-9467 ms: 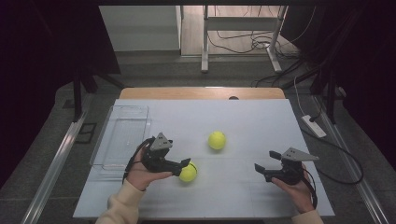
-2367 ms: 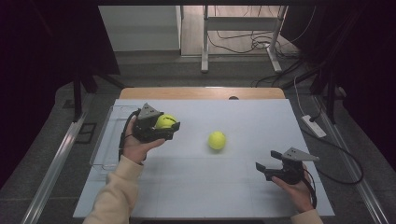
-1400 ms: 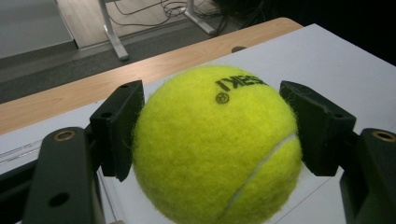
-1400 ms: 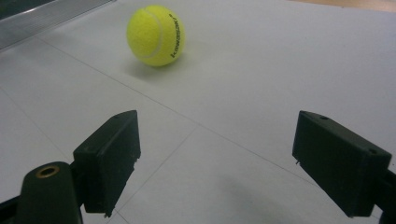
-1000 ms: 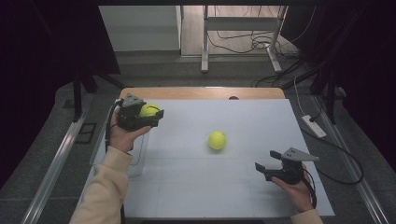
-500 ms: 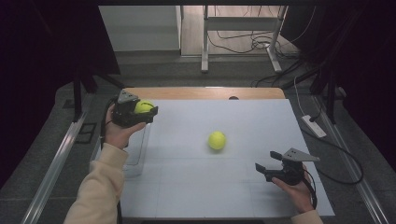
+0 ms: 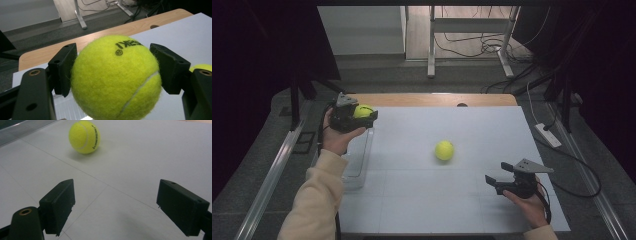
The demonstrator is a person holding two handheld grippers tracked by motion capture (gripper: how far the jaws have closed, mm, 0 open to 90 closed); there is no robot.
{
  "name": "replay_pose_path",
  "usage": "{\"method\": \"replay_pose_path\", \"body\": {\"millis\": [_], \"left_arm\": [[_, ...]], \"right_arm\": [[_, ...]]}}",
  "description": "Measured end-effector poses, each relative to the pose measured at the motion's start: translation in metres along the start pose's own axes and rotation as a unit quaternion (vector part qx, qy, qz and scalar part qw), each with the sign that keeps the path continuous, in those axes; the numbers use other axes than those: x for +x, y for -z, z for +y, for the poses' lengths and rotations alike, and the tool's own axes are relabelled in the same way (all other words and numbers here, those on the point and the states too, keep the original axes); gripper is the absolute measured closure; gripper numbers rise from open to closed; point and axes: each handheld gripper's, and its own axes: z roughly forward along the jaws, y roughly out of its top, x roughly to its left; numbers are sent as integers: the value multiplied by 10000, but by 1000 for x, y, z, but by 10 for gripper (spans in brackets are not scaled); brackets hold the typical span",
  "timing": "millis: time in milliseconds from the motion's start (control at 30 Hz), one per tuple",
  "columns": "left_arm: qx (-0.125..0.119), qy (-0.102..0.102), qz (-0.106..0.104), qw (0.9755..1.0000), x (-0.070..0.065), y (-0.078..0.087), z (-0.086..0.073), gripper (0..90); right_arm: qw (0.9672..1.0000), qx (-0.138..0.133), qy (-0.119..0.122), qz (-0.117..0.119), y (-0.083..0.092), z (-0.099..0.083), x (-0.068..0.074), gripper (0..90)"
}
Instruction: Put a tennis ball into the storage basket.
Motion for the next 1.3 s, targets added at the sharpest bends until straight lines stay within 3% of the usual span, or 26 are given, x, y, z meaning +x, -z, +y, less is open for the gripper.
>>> {"method": "replay_pose_path", "body": {"millis": [333, 933, 1300], "left_arm": [[10, 97, 124, 9999, 13, -5, -3, 267], [243, 461, 471, 9975, 46, -18, -13, 267], [282, 542, 591, 9964, 58, -19, -14, 267]], "right_arm": [[10000, -20, -28, -33, 1, 0, -2, 152], [10000, -51, -66, -54, 2, -1, -1, 149], [10000, -36, -55, -60, 3, -1, -1, 149]]}}
